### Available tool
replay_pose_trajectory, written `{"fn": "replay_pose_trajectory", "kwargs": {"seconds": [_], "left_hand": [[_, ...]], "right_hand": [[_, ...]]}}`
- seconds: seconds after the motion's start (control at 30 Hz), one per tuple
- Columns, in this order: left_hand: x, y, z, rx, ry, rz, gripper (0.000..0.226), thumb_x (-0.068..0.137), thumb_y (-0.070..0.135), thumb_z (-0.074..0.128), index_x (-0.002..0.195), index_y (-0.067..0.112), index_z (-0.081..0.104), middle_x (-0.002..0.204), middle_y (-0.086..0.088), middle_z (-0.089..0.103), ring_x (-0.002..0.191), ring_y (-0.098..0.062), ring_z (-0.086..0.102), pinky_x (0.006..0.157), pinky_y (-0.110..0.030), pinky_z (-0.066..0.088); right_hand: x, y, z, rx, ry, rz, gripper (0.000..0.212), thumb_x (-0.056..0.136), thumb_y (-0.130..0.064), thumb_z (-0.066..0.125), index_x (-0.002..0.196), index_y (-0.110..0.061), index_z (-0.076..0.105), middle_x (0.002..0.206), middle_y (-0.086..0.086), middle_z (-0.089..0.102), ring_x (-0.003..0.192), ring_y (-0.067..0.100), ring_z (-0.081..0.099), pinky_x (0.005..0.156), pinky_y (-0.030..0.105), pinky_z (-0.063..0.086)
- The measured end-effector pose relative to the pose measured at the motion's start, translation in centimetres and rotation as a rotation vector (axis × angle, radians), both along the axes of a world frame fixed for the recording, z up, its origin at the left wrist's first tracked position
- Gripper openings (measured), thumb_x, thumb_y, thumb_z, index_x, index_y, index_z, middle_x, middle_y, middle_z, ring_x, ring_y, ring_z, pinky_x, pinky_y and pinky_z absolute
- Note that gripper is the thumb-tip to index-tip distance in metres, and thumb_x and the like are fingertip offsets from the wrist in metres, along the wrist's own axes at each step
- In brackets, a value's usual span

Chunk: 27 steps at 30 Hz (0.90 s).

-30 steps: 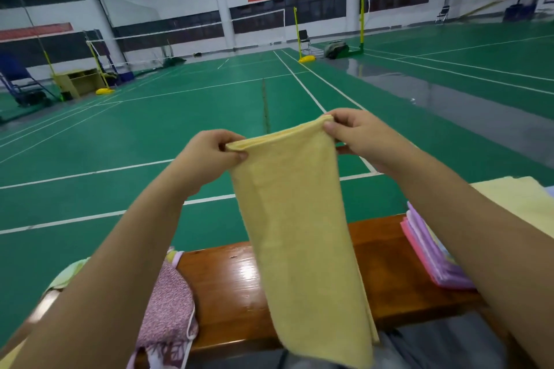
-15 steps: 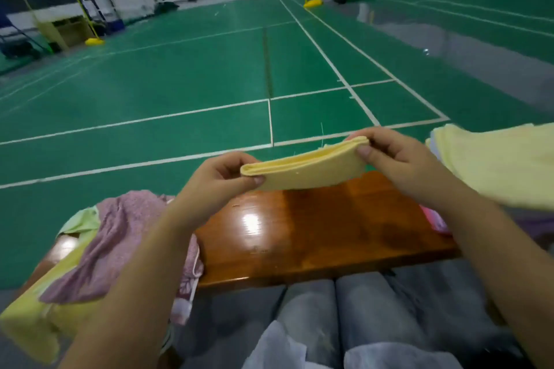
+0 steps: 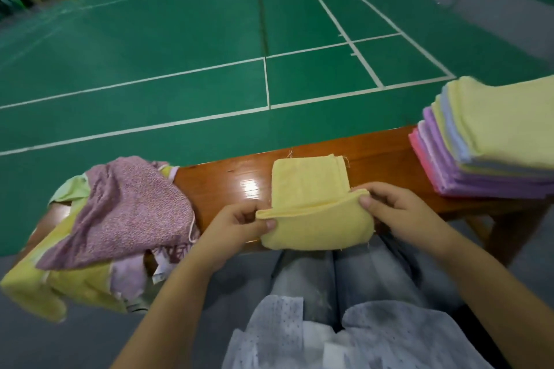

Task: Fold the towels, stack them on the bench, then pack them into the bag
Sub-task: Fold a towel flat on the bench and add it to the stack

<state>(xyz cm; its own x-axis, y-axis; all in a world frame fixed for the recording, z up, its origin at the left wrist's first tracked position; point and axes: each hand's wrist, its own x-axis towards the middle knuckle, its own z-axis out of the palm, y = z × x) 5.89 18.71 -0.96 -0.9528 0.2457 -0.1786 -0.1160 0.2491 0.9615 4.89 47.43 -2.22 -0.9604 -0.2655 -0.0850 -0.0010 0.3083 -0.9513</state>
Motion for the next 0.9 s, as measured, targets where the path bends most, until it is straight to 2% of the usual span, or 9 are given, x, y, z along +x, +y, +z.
{"fn": "replay_pose_trajectory", "kwargs": {"seconds": [0.13, 0.3, 0.4, 0.5, 0.63, 0.7, 0.77, 0.83, 0.9], "left_hand": [[-4.1, 1.1, 0.8, 0.002, 0.045, 0.082, 0.006, 0.089, 0.013, 0.063, 0.092, 0.015, 0.067, 0.082, 0.007, 0.069, 0.078, -0.007, 0.064, 0.07, -0.021, 0.052], [-10.7, 3.5, -0.2, -0.04, -0.021, 0.234, 0.012, 0.094, 0.021, 0.059, 0.102, 0.014, 0.064, 0.098, 0.0, 0.067, 0.093, -0.014, 0.064, 0.075, -0.026, 0.054], [-13.8, 4.3, -2.1, -0.192, -0.086, 0.336, 0.034, 0.096, 0.032, 0.055, 0.126, 0.016, 0.053, 0.125, -0.002, 0.06, 0.113, -0.02, 0.057, 0.095, -0.041, 0.051], [-13.7, 4.4, -3.9, -0.456, -0.235, 0.349, 0.061, 0.094, 0.044, 0.054, 0.144, 0.015, 0.034, 0.142, -0.006, 0.047, 0.122, -0.026, 0.051, 0.102, -0.042, 0.044], [-10.2, 3.9, -5.4, -0.528, -0.3, 0.326, 0.061, 0.093, 0.033, 0.059, 0.144, 0.01, 0.032, 0.142, -0.006, 0.047, 0.124, -0.025, 0.049, 0.093, -0.035, 0.045], [-8.7, 3.8, -6.1, -0.528, -0.332, 0.333, 0.06, 0.091, 0.034, 0.062, 0.14, 0.009, 0.036, 0.137, -0.006, 0.05, 0.116, -0.024, 0.053, 0.092, -0.036, 0.051], [-7.7, 4.0, -6.6, -0.511, -0.368, 0.323, 0.058, 0.089, 0.035, 0.065, 0.135, 0.009, 0.04, 0.124, -0.005, 0.054, 0.104, -0.022, 0.056, 0.085, -0.039, 0.057], [-7.3, 4.3, -6.7, -0.477, -0.386, 0.324, 0.054, 0.088, 0.031, 0.067, 0.131, 0.008, 0.043, 0.112, -0.003, 0.053, 0.097, -0.021, 0.058, 0.078, -0.037, 0.059], [-7.0, 4.3, -6.5, -0.46, -0.403, 0.326, 0.051, 0.088, 0.026, 0.068, 0.129, 0.007, 0.044, 0.112, -0.005, 0.055, 0.097, -0.022, 0.06, 0.076, -0.035, 0.059]], "right_hand": [[-3.7, -0.8, 0.9, -0.009, 0.028, -0.127, 0.018, 0.097, -0.02, 0.05, 0.107, -0.022, 0.065, 0.096, -0.01, 0.067, 0.083, -0.001, 0.061, 0.068, 0.013, 0.048], [-10.6, -1.7, -0.1, 0.133, 0.04, -0.262, 0.024, 0.098, -0.022, 0.048, 0.117, -0.013, 0.061, 0.109, -0.001, 0.064, 0.101, 0.016, 0.058, 0.084, 0.031, 0.047], [-13.7, -2.6, -1.5, 0.271, -0.029, -0.3, 0.039, 0.098, -0.027, 0.048, 0.132, -0.009, 0.049, 0.128, 0.008, 0.056, 0.118, 0.024, 0.052, 0.094, 0.036, 0.045], [-13.8, -2.7, -3.4, 0.406, -0.24, -0.347, 0.064, 0.096, -0.035, 0.052, 0.148, -0.012, 0.025, 0.15, 0.012, 0.034, 0.134, 0.031, 0.037, 0.105, 0.043, 0.038], [-10.6, -1.9, -5.0, 0.382, -0.301, -0.38, 0.066, 0.093, -0.034, 0.057, 0.148, -0.015, 0.025, 0.148, 0.011, 0.036, 0.132, 0.029, 0.04, 0.101, 0.042, 0.041], [-8.8, -1.9, -5.3, 0.332, -0.31, -0.388, 0.065, 0.092, -0.032, 0.058, 0.146, -0.014, 0.028, 0.143, 0.01, 0.042, 0.126, 0.027, 0.045, 0.098, 0.04, 0.044], [-7.4, -2.4, -5.6, 0.318, -0.328, -0.355, 0.064, 0.091, -0.031, 0.06, 0.145, -0.013, 0.031, 0.137, 0.009, 0.047, 0.12, 0.025, 0.049, 0.093, 0.038, 0.048], [-6.6, -3.0, -5.7, 0.39, -0.314, -0.304, 0.06, 0.09, -0.029, 0.063, 0.141, -0.012, 0.036, 0.131, 0.008, 0.052, 0.115, 0.024, 0.053, 0.089, 0.037, 0.05], [-6.1, -3.2, -5.7, 0.461, -0.297, -0.277, 0.056, 0.088, -0.027, 0.065, 0.137, -0.012, 0.041, 0.127, 0.007, 0.055, 0.109, 0.021, 0.055, 0.084, 0.034, 0.05]]}}
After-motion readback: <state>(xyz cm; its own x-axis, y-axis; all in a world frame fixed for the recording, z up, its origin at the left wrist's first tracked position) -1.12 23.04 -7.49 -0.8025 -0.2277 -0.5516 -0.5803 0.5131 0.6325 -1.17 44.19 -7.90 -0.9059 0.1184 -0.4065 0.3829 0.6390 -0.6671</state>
